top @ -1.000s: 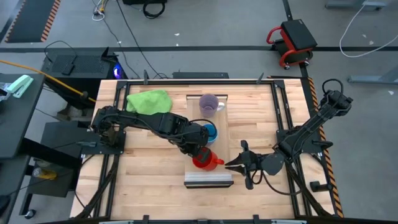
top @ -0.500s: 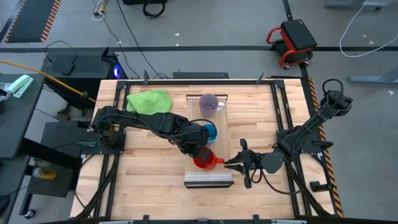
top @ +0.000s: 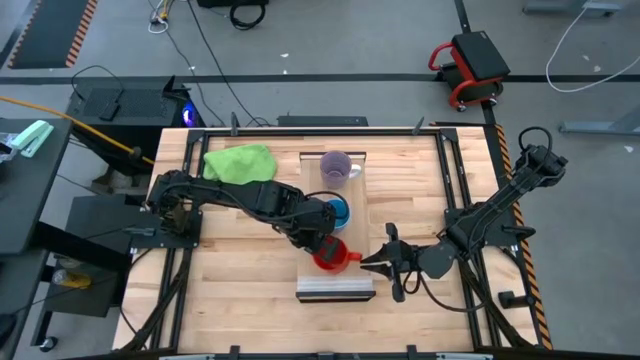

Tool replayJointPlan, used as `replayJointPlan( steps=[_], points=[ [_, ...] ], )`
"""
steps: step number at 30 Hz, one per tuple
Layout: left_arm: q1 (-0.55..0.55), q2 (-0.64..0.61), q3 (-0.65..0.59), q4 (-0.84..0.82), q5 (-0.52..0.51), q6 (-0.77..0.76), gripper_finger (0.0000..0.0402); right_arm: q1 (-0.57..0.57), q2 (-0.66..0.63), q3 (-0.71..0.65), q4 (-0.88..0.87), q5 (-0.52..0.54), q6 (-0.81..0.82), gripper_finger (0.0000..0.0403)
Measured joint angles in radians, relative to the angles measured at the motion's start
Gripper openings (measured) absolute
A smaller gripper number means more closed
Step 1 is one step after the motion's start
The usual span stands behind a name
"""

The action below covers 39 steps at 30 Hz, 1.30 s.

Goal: Stack small to large cups/mugs on shelf
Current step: Put the orange mug on the shelf

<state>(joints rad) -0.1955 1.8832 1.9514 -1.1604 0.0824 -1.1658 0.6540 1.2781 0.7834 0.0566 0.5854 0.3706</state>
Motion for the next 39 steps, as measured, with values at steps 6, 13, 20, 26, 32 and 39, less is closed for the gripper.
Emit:
replayJointPlan(
  steps=[6, 13, 20, 26, 32, 39],
  points=[
    [0.0, 0.0, 0.0, 0.034, 0.013, 0.004, 0.0083, 0.0, 0.0, 0.0, -0.005, 0.0, 0.0, 0.0054],
    [0.0, 0.0, 0.0, 0.043, 0.018, 0.005, 0.0098, 0.0, 0.0, 0.0, -0.006, 0.0, 0.001, 0.0054],
    [0.0, 0.0, 0.0, 0.044, 0.02, 0.01, 0.0101, 0.0, 0.0, 0.0, -0.008, 0.0, 0.001, 0.0054],
    [0.0, -0.008, 0.0, 0.066, 0.02, 0.01, 0.0103, 0.0, 0.0, 0.0, -0.009, 0.0, 0.001, 0.0054],
    [0.0, -0.015, 0.0, 0.074, 0.02, 0.01, 0.0105, 0.0, 0.0, 0.0, -0.014, 0.0, 0.002, 0.0054],
    [0.001, -0.015, 0.0, 0.069, 0.022, 0.023, 0.0107, 0.001, 0.0, 0.0, -0.015, -0.001, 0.005, 0.0054]
  ],
)
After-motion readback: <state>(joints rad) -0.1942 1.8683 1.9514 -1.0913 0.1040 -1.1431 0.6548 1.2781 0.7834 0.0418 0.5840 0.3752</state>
